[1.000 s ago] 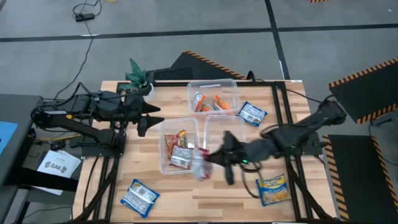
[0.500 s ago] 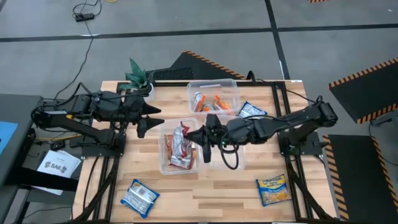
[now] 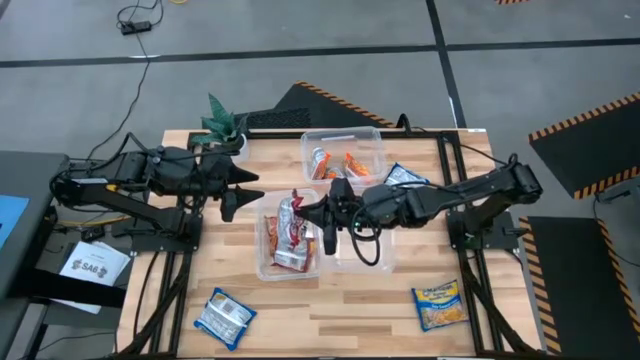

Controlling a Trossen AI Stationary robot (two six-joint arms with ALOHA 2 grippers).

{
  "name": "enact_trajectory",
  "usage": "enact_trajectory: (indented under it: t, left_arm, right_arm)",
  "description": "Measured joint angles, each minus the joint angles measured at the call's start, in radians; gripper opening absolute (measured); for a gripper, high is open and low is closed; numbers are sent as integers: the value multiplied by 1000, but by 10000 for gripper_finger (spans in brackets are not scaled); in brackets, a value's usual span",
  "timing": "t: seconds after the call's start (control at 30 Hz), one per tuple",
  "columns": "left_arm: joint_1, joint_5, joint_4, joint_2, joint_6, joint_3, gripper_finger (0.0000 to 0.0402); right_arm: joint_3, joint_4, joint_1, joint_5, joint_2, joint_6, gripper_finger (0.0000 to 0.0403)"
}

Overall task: Sort Maruchan noodles
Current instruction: Put the red noodle pack into the bottom left transparent bin

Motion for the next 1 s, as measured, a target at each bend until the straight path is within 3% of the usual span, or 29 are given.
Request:
enact_trajectory:
  t: [0.17,0.37,0.8,1.0]
  left_arm:
    - [0,-25,0,0,1,0,263]
    - [0,-34,0,0,0,0,263]
    - [0,-73,0,0,-2,0,263]
    - [0,-73,0,0,-2,0,263]
  right_arm:
    - [0,-5,-15,3,0,0,4]
    - [0,-79,-36,84,1,8,4]
    - [0,-140,-38,78,1,8,5]
    - [0,-132,-39,75,2,40,33]
